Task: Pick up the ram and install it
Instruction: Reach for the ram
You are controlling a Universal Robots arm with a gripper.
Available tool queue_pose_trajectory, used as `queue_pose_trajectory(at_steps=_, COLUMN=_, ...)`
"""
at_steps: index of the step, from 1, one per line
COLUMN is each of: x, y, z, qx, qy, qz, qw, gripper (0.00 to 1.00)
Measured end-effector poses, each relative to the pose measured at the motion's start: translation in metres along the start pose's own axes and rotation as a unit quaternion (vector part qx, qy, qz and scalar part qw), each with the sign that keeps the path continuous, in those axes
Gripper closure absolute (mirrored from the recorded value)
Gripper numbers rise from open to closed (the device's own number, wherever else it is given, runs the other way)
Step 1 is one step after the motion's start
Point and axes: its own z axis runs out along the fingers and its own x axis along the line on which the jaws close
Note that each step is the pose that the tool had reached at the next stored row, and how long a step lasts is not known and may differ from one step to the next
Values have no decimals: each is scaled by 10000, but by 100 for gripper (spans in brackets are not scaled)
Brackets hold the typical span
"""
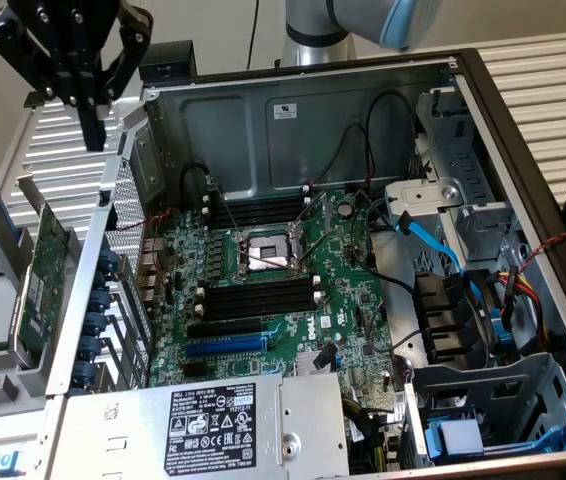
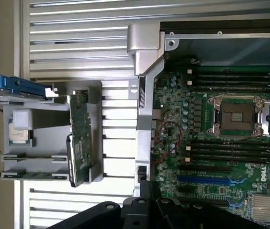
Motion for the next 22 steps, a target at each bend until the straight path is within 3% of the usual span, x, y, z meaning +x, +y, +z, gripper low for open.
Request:
queue_pose_trajectory(at_steps=6, x=270, y=-5, z=37, qx=-1, qy=-3, qz=-2, qw=10000, gripper=90)
queue_pose_trajectory(at_steps=9, x=396, y=-8, z=53, qx=-5, qy=-29, qz=-2, qw=10000, gripper=90)
queue_pose_trajectory(at_steps=11, x=464, y=-9, z=68, qx=-13, qy=-91, qz=-3, qw=10000, gripper=90)
queue_pose_trajectory(at_steps=14, x=552, y=-10, z=86, qx=-30, qy=-240, qz=-6, qw=9997, gripper=90)
queue_pose_trajectory(at_steps=15, x=584, y=-11, z=90, qx=-36, qy=-271, qz=-7, qw=9996, gripper=90)
queue_pose_trajectory(at_steps=18, x=697, y=-14, z=103, qx=-49, qy=-316, qz=-9, qw=9995, gripper=90)
queue_pose_trajectory(at_steps=22, x=837, y=-20, z=118, qx=-56, qy=-330, qz=-9, qw=9994, gripper=90)
